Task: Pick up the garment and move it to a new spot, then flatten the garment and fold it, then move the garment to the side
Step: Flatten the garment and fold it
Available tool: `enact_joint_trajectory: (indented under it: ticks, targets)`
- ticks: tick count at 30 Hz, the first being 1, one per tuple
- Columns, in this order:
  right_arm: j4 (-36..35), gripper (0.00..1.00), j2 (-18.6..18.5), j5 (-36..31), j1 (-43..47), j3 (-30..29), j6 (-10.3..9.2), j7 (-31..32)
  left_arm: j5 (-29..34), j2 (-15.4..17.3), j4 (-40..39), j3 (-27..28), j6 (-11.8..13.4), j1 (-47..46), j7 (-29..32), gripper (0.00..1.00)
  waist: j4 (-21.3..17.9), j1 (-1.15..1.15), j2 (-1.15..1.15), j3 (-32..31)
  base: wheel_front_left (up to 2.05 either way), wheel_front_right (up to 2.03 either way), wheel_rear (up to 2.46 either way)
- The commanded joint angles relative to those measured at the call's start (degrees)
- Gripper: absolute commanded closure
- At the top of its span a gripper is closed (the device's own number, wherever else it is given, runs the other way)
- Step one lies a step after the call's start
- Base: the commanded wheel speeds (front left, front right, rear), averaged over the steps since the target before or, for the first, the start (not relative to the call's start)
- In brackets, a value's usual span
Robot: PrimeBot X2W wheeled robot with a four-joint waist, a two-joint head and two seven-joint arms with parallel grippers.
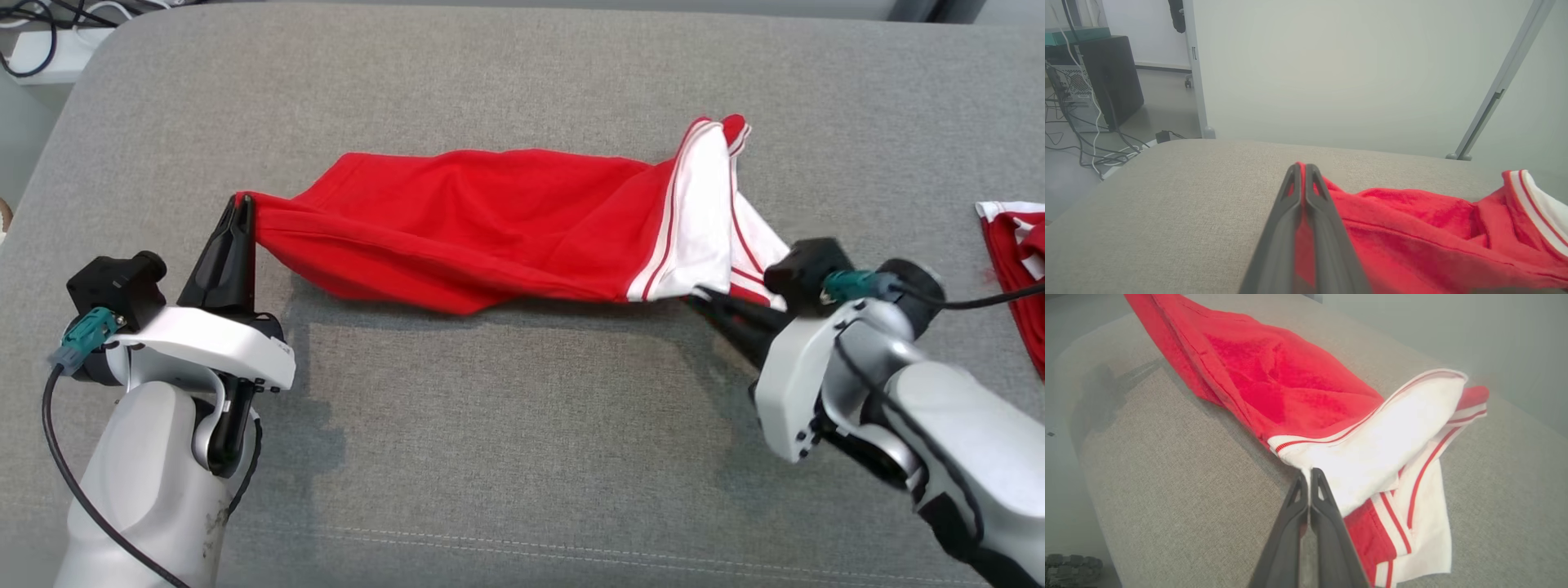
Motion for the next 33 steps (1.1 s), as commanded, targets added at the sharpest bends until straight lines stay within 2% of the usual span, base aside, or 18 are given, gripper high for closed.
enact_joint_trajectory:
  ticks: [1, 2, 3, 4, 7, 11, 19, 24, 33]
  targets:
    - [-1.27, 1.00, -0.25, 1.17, 0.91, 1.45, -0.01, -0.08, 0.33, 1.79, -0.97, 1.96, 0.03, -1.20, -0.28, 1.00, 0.26, 0.00, 0.00, 0.46, 0.00, 0.00, 0.00]
    - [-0.50, 0.95, -0.03, 1.66, 0.99, 2.33, -0.01, -0.28, 0.36, 1.71, -0.80, 2.01, 0.03, -1.32, -0.28, 1.00, 0.34, 0.00, 0.00, 0.57, 0.00, 0.00, 0.00]
    - [0.33, 0.18, 0.36, 2.01, 0.98, 3.00, -0.01, -0.88, 0.43, 1.63, -0.62, 2.07, 0.03, -1.45, -0.28, 1.00, 0.40, 0.00, 0.00, 0.65, 0.00, 0.00, 0.00]
    - [1.01, 0.00, 0.83, 2.62, 1.00, 3.66, -0.01, -1.64, 0.49, 1.54, -0.46, 2.11, 0.03, -1.56, -0.28, 1.00, 0.46, 0.00, 0.00, 0.68, 0.00, 0.00, 0.00]
    - [2.15, 0.00, 1.48, 4.86, 0.88, 4.30, -0.01, -4.75, 0.66, 1.54, -0.12, 2.37, 0.03, -1.68, -0.28, 1.00, 0.43, 0.00, 0.00, 0.61, 0.00, 0.00, 0.00]
    - [2.93, 0.00, 0.15, 5.16, 0.41, 3.84, -0.01, -8.35, 0.86, 1.65, -0.02, 2.92, 0.03, -1.55, -0.28, 1.00, 0.20, 0.00, 0.00, 0.37, 0.00, 0.00, 0.00]
    - [7.60, 0.00, -1.50, 7.06, 3.07, -2.64, -0.01, -14.96, 1.51, 0.96, -0.18, 3.45, 0.03, -1.48, -0.28, 1.00, -0.44, 0.00, 0.00, 0.44, 0.00, 0.00, 0.00]
    - [12.61, 0.00, 0.02, 6.29, 4.30, -5.19, -0.01, -15.87, 1.35, 0.85, -0.53, 2.98, 0.03, -1.72, -0.28, 1.00, -0.04, 0.00, 0.00, 1.01, 0.00, 0.00, 0.00]
    - [16.72, 0.00, 4.07, 7.47, 2.31, -5.98, -0.01, -18.07, 1.00, 0.78, -1.14, 1.84, 0.03, -2.30, -0.28, 1.00, 1.90, 0.00, 0.00, 2.40, 0.00, 0.00, 0.00]
